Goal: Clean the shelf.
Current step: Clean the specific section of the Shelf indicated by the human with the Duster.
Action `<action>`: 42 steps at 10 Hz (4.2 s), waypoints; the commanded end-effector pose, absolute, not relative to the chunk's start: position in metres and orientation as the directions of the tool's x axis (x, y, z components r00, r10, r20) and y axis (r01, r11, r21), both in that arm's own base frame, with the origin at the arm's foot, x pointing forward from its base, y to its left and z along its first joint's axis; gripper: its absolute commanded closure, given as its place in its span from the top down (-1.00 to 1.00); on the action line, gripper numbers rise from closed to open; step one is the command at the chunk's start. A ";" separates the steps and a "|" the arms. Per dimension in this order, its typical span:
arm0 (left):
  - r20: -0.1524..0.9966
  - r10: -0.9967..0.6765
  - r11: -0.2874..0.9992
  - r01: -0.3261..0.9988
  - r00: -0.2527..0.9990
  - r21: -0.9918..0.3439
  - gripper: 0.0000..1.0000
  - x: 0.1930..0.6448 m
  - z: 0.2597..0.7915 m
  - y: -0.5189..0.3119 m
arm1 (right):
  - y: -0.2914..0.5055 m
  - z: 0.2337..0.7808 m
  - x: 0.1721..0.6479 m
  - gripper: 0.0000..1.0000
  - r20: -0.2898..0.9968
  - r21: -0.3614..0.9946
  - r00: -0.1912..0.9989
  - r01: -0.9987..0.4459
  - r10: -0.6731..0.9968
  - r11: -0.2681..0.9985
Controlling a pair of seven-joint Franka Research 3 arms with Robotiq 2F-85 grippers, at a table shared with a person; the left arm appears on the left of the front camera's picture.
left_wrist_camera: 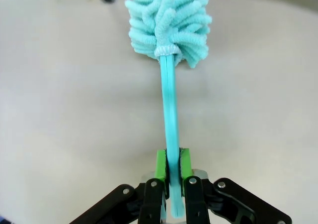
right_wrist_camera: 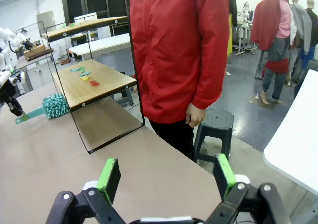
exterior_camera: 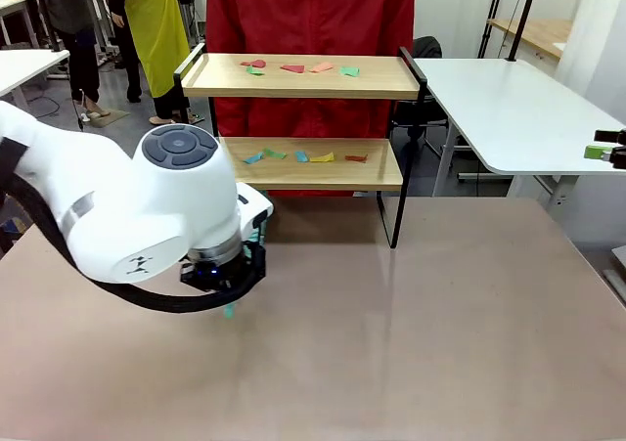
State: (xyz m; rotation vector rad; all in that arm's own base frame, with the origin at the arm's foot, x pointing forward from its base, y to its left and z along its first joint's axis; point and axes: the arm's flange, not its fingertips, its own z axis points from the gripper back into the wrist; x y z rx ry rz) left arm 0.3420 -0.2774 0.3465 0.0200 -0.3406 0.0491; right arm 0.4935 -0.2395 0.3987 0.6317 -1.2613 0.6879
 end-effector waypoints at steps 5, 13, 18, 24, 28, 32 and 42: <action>0.439 0.107 0.958 -0.210 0.892 0.195 -0.74 0.312 0.366 -0.260 | -0.238 0.401 0.494 1.00 0.980 0.047 0.160 -0.761 0.117 0.647; 0.462 -0.076 0.991 0.117 0.884 -0.060 -0.74 0.303 0.394 -0.265 | -0.238 0.401 0.494 1.00 0.980 0.047 0.160 -0.761 0.117 0.647; 0.435 -0.330 0.891 0.429 0.838 -0.151 -0.74 0.289 0.415 -0.234 | -0.238 0.401 0.494 1.00 0.980 0.047 0.160 -0.761 0.117 0.647; 0.412 -0.579 0.661 0.701 0.703 -0.267 -0.74 0.269 0.436 -0.181 | -0.238 0.401 0.494 1.00 0.980 0.047 0.160 -0.761 0.117 0.647; 0.280 -0.700 0.591 0.753 0.657 -0.289 -0.74 0.250 0.473 -0.134 | -0.238 0.401 0.494 1.00 0.980 0.047 0.160 -0.761 0.117 0.647; 0.044 -0.837 0.525 0.823 0.545 -0.215 -0.74 0.243 0.539 -0.088 | -0.238 0.401 0.494 1.00 0.980 0.047 0.160 -0.761 0.117 0.647; -0.135 -0.868 0.491 0.865 0.478 -0.101 -0.74 0.282 0.630 -0.064 | -0.238 0.401 0.494 1.00 0.980 0.047 0.160 -0.761 0.117 0.647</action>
